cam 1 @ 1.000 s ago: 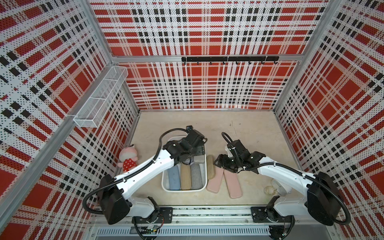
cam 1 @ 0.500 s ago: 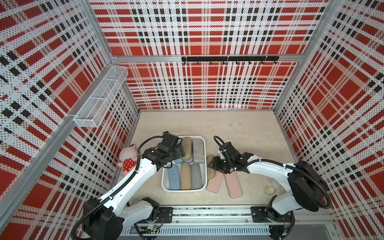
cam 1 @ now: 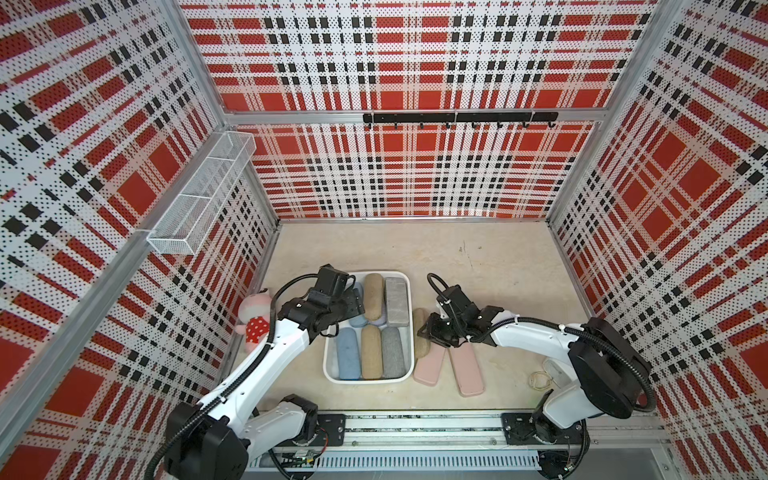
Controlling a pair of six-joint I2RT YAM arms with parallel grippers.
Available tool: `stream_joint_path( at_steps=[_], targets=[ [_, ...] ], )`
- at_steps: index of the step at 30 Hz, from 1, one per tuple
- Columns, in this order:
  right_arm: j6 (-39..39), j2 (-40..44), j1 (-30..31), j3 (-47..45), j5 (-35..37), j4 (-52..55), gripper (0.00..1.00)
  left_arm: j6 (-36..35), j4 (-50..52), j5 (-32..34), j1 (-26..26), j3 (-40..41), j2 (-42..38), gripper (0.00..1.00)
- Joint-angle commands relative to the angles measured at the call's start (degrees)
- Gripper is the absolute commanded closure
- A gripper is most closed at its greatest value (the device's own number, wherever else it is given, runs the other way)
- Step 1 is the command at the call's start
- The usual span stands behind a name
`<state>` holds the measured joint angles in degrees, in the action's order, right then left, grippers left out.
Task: Put the glasses cases into the storage boxes
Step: Pick up the glasses case.
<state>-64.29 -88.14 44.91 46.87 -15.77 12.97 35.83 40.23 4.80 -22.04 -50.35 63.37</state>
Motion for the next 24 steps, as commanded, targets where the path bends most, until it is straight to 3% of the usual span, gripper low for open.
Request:
stream_joint_path(
  at_steps=[1, 14, 18, 24],
  targets=[
    [0.35, 3.18, 0.36, 0.94, 3.59, 4.43, 0.66, -0.68, -1.53, -0.32, 0.42, 0.45, -0.28, 0.22],
    [3.78, 11.34, 0.59, 14.55, 12.29, 21.32, 0.67, -0.41, -2.59, 0.9, 2.46, -0.97, 0.09, 0.22],
    [5.17, 7.84, 2.63, 22.56, 14.1, 23.31, 0.68, -0.55, -3.41, -1.42, 6.57, -0.37, -0.34, 0.22],
    [6.3, -2.46, 7.76, 33.47, 13.75, 15.3, 0.68, 0.38, -5.99, -4.65, 11.53, -0.3, -0.84, 0.22]
  ],
)
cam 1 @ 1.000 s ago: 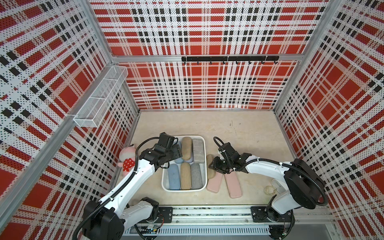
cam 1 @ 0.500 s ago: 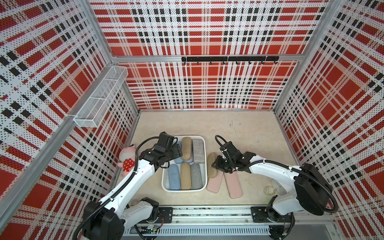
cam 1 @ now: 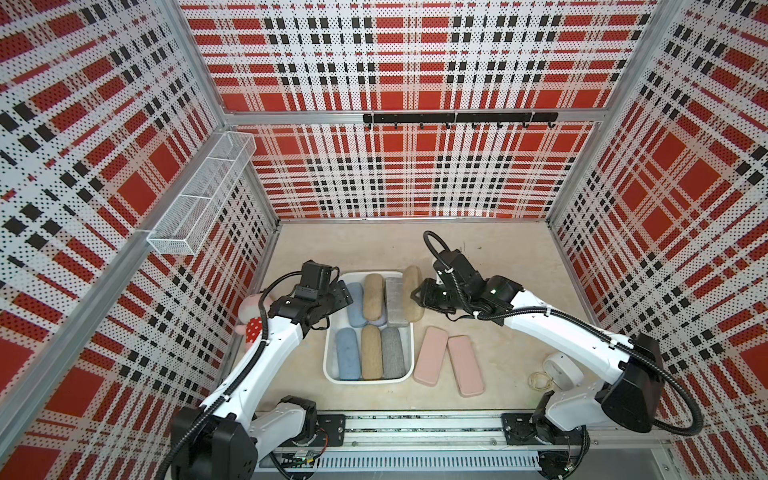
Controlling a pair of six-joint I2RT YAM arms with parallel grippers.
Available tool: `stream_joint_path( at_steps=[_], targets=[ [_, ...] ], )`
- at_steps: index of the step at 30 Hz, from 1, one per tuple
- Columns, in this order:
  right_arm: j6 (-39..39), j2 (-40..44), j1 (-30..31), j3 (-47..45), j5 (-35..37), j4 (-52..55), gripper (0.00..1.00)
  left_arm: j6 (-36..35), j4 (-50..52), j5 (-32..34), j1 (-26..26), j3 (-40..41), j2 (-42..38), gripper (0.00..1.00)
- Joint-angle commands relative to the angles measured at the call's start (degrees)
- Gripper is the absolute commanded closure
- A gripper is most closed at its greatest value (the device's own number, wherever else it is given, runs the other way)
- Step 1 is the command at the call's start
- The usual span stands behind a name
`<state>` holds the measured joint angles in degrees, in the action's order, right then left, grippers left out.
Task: Put the glasses cases into the storage boxes
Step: Pick up the glasses case, then place the glasses case in the storage box.
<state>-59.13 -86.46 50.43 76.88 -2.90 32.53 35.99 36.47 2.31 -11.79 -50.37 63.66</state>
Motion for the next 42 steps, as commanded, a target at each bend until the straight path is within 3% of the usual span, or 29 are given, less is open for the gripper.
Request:
stream_joint_path(
  at_steps=[1, 11, 16, 27, 38, 42],
  targets=[
    [1.12, -6.54, 3.17, 5.71, 0.89, -5.71, 0.68, 0.14, -2.36, -2.39, 1.93, -0.42, -1.08, 0.22],
    [-4.34, -27.63, 7.31, 20.21, -1.62, -17.08, 0.68, -0.81, -2.54, -4.44, 6.63, 0.6, -0.93, 0.21],
    [-8.32, -32.85, 7.48, 21.18, -1.97, -19.64, 0.68, -1.35, -2.98, -4.51, 6.71, 1.83, -0.12, 0.21],
    [-8.23, -39.12, 6.65, 25.9, -2.66, -17.7, 0.65, -2.41, -3.11, -3.72, 6.69, 3.25, -0.47, 0.21],
    [-7.13, -42.13, 5.79, 31.11, -1.3, -11.07, 0.42, -2.94, -3.16, -3.5, 6.69, 4.83, -0.86, 0.22],
    [-4.52, -38.71, 5.78, 30.63, 0.99, -8.73, 0.42, -2.84, -3.41, -3.67, 6.69, 5.46, -0.99, 0.22]
  ],
)
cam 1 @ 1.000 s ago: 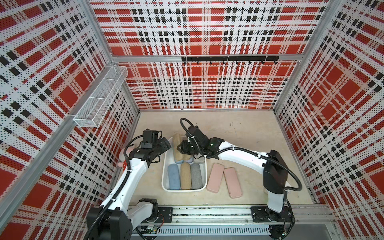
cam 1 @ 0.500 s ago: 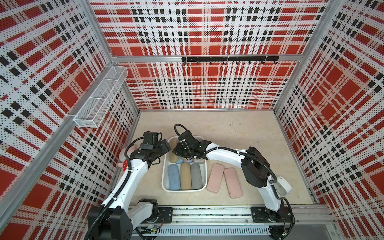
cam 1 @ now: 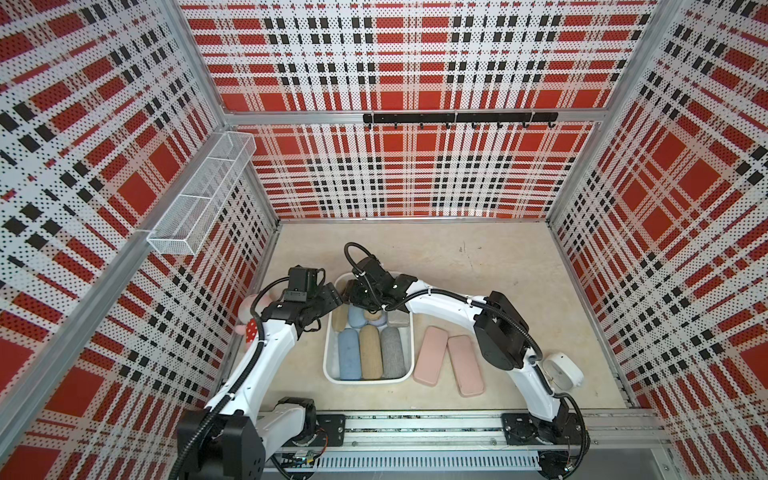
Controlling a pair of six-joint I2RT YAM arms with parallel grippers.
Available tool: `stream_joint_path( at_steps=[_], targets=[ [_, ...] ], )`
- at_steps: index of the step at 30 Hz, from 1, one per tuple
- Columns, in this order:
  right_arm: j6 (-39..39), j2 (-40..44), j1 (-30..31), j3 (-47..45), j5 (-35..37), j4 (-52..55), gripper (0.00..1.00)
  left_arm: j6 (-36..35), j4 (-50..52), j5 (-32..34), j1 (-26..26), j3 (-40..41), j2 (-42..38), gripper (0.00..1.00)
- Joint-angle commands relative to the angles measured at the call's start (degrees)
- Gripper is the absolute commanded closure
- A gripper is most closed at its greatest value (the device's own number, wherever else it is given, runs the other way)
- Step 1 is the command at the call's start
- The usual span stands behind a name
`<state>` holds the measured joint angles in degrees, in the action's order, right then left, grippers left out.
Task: Put the glasses cases into the storage boxes
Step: Place the glasses case in the storage box, then adjust the glasses case in the storage box.
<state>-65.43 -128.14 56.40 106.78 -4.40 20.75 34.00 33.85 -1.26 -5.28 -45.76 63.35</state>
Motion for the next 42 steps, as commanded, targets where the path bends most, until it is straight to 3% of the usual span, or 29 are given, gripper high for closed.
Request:
stream_joint_path(
  at_steps=[1, 7, 12, 22, 27, 35, 42],
  targets=[
    [2.61, 4.27, -0.2, 0.19, 3.44, 3.67, 0.42, -0.82, -0.88, -0.08, 0.22, 0.87, -0.6, 0.22],
    [6.74, 15.16, -0.2, -6.35, 8.71, 6.45, 0.42, -0.25, -4.25, 0.13, -0.94, -0.82, 3.56, 0.3],
    [7.56, 26.02, -0.21, -15.82, 12.58, 7.2, 0.43, 0.54, -7.23, 0.26, -2.76, -3.54, 10.14, 0.46],
    [4.72, 43.22, -1.01, -31.66, 20.04, 11.01, 0.44, 4.2, -10.35, 1.7, -12.15, -4.59, 15.41, 0.49],
    [3.31, 48.3, -1.28, -35.55, 22.06, 18.51, 0.43, 5.16, -11.46, 2.17, -15.7, -7.05, 17.69, 0.49],
    [3.93, 49.46, -2.45, -43.02, 19.17, 37.44, 0.19, 6.0, -10.0, 5.85, -17.51, -9.94, 18.41, 0.45],
    [4.02, 50.99, -2.51, -55.3, 14.42, 35.43, 0.03, 5.57, -5.03, 9.88, -21.43, -14.16, 15.04, 0.34]
  ],
)
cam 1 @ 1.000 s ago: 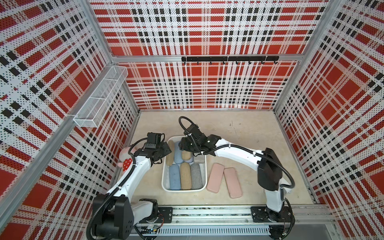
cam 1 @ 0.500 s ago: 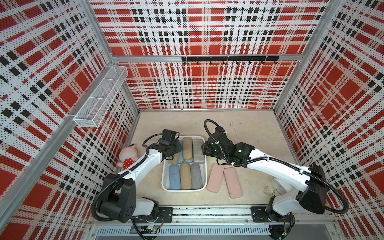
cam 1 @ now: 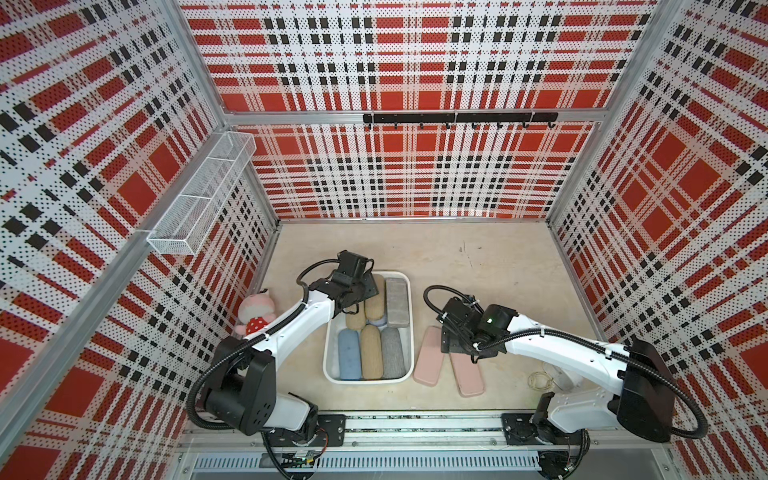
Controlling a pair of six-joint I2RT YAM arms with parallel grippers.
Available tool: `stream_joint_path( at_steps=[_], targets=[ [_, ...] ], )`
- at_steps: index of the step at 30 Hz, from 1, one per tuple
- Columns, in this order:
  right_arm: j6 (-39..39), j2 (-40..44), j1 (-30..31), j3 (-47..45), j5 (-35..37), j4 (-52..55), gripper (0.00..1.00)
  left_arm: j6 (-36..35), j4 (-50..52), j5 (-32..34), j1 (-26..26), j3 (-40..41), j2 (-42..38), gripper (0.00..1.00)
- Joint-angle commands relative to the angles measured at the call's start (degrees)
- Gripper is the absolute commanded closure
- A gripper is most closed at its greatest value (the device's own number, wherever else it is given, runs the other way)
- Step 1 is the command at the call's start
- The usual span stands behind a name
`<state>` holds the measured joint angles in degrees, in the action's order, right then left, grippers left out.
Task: Put the glasses cases into the storage boxes
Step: Adjust the glasses case in the storage box, then pick up the glasses case at the center of the board.
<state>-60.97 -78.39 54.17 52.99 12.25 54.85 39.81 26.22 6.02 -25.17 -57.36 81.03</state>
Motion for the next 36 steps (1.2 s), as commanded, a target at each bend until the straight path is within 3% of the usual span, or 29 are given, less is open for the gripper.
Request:
stream_joint_path(
  at_steps=[1, 9, 20, 26, 30, 36],
  targets=[
    [-0.22, 1.01, -0.21, -2.76, -2.86, 0.36, 0.03, -0.26, 3.33, 2.82, -1.95, -3.1, -3.41, 0.32],
    [2.59, -3.03, -0.22, -5.09, -5.23, -4.76, 0.06, -0.6, 7.29, 4.55, -1.78, -2.39, -11.57, 0.27],
    [3.58, -8.2, -0.11, -6.59, -4.91, -8.45, 0.08, -1.84, 8.76, 1.85, 2.09, 5.43, -19.48, 0.25],
    [1.87, -10.74, -0.05, -6.49, -2.23, -7.83, 0.24, -2.41, 8.94, 1.33, 2.92, 7.48, -21.45, 0.25],
    [0.32, -7.01, 0.13, -6.9, -0.97, -5.07, 0.42, -2.62, 8.94, 1.08, 3.68, 8.06, -22.76, 0.24],
    [-2.57, 0.36, 0.91, -0.99, 2.2, 6.12, 0.42, -3.24, 8.94, 0.66, 4.21, 7.84, -22.91, 0.24]
  ],
)
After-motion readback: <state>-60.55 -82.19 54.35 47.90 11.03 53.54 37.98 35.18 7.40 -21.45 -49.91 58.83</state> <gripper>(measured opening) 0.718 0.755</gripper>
